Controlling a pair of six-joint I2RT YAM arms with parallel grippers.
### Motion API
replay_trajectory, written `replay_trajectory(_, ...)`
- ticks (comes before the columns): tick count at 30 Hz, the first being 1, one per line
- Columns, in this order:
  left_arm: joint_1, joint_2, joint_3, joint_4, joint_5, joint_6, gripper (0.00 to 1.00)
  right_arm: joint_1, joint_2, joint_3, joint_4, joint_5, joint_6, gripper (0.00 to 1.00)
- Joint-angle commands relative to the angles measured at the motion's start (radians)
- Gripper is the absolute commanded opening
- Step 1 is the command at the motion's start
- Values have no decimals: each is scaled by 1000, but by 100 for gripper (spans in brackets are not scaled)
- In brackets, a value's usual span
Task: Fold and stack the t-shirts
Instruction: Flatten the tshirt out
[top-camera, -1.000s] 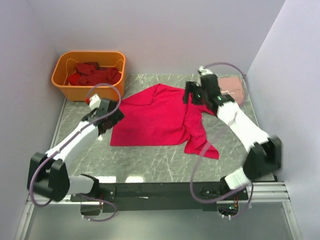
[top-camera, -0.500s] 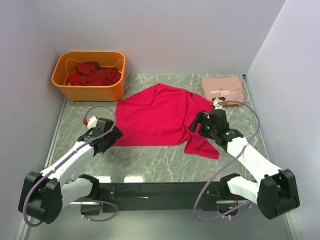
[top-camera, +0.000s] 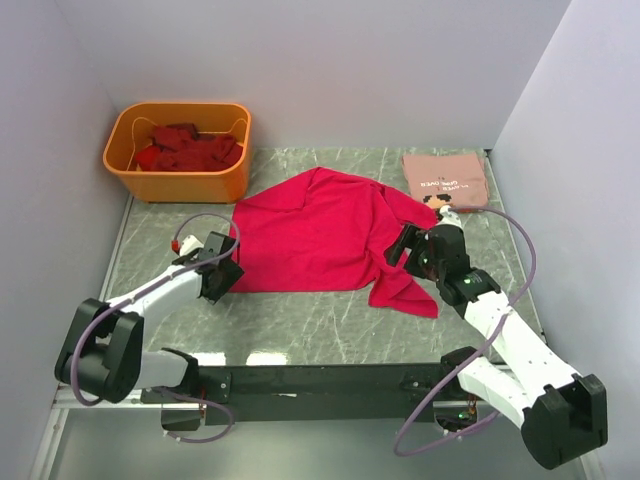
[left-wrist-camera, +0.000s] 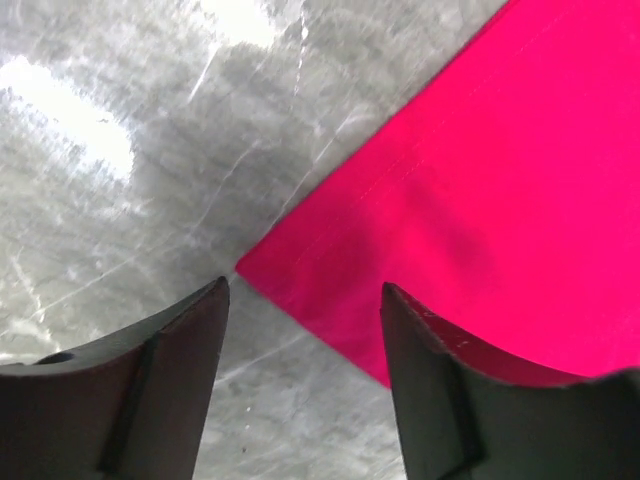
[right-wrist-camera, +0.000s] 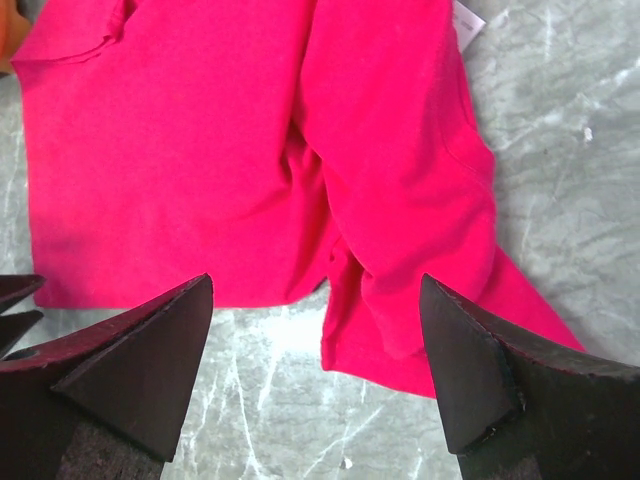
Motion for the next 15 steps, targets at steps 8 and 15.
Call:
replay_trajectory(8, 0, 129, 57, -43, -57, -66, 62, -4, -66, -15, -44, 69, -7, 89)
replay_trajectory(15, 2, 169, 72, -32, -57, -52, 35, -6, -63, -8, -62, 92, -17, 89)
